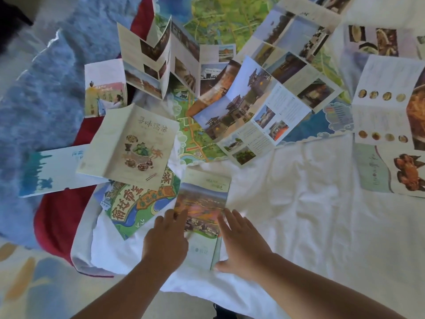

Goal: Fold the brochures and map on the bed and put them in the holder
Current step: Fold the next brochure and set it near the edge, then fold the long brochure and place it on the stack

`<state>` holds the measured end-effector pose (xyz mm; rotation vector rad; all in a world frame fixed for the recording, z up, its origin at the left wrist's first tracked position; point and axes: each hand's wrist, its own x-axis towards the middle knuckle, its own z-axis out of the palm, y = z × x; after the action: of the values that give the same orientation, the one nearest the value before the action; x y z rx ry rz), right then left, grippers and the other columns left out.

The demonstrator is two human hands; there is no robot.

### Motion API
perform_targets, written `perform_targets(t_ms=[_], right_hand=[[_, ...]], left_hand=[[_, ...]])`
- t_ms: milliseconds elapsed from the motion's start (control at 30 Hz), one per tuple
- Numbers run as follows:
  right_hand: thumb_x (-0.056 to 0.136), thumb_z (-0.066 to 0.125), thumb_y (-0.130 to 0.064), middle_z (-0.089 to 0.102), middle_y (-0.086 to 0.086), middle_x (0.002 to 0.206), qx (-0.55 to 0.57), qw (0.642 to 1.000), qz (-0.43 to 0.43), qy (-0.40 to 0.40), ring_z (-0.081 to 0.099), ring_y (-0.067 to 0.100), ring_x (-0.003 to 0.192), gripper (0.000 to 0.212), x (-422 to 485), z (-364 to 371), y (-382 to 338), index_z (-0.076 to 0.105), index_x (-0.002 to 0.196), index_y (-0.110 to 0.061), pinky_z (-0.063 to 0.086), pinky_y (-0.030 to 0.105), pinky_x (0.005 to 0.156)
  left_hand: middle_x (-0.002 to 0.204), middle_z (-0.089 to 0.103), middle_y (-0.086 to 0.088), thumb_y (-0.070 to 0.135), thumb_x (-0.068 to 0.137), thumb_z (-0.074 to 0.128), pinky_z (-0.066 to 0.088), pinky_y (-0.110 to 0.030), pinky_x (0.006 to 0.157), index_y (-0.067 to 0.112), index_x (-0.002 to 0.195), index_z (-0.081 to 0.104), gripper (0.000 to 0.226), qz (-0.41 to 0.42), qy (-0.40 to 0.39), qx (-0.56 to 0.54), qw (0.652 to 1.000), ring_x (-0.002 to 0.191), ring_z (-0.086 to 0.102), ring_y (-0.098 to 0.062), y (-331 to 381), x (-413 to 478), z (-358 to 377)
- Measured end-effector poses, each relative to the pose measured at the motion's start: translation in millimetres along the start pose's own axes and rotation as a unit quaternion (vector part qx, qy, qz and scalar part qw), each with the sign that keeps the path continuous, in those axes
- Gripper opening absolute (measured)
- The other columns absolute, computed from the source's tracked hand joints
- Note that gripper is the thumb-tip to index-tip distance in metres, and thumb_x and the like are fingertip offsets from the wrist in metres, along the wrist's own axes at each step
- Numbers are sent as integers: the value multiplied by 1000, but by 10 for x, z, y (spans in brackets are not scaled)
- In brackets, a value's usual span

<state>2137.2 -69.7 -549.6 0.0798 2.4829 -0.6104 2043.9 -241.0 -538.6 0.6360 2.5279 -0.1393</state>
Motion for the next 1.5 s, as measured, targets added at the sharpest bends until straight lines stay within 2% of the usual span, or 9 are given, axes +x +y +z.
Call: perform_targets(t_ms=[233,533,667,800,967,1133,1267,1367,1500], right_hand=[[87,59,-57,-13,4,164,-20,1000,16,-17,-8,24,151,105,-15,-122,24,-6,156,-15,1,42,122],[95,49,-53,-15,4,164,22,997,57,39,-9,20,151,89,-305,-575,288,-3,157,-16,1,34,122],[96,47,-52,-9,2,165,39,994,72,68,-3,17,152,83,-430,-829,560,2,157,-18,7,30,120],[97,46,-52,-4,0,165,46,991,82,100,2,15,152,79,-486,-1132,899,7,157,-19,12,28,119],[96,48,-51,9,0,165,49,980,89,172,11,14,151,74,-444,-1582,1245,17,155,-19,21,27,117],[95,56,-43,26,2,160,68,966,93,230,21,15,148,71,-339,-1931,1405,26,152,-16,26,28,115],[92,62,-36,43,2,146,100,952,104,269,41,19,134,61,-206,-2153,1475,38,144,-15,42,33,101],[91,64,-33,49,2,138,115,942,122,291,48,22,126,56,-42,-2278,1519,43,139,-15,45,37,95],[92,63,-37,48,2,140,120,937,144,293,45,20,130,58,201,-2384,1521,43,143,-19,44,39,98]], left_hand=[[125,43,-2,41,91,53,50,-27,77,26,133,37,48,19,-12,13,1000,107,48,-21,21,-15,-93],[139,37,-2,35,95,43,49,-31,87,27,139,32,46,59,8,-15,998,123,41,-22,321,50,-494],[131,43,0,38,95,42,46,-34,94,26,137,37,44,67,28,-62,995,122,41,-21,649,133,-641],[129,46,2,33,93,46,43,-31,94,26,136,41,44,63,49,-86,993,121,45,-18,954,242,-818],[130,45,5,41,97,44,45,-30,89,30,135,38,41,73,97,-63,991,121,45,-15,1186,431,-981],[134,43,3,43,97,45,41,-32,98,26,138,38,45,72,111,-41,990,124,40,-18,1313,665,-962],[134,47,3,42,93,54,39,-32,99,24,129,49,41,84,125,-15,988,126,40,-19,1278,841,-896],[132,52,-1,38,86,67,40,-35,99,20,121,58,40,114,135,-2,984,127,43,-22,1235,985,-882],[107,65,-8,29,55,90,55,-40,80,16,97,69,48,179,154,27,971,105,62,-29,1183,1131,-869]])
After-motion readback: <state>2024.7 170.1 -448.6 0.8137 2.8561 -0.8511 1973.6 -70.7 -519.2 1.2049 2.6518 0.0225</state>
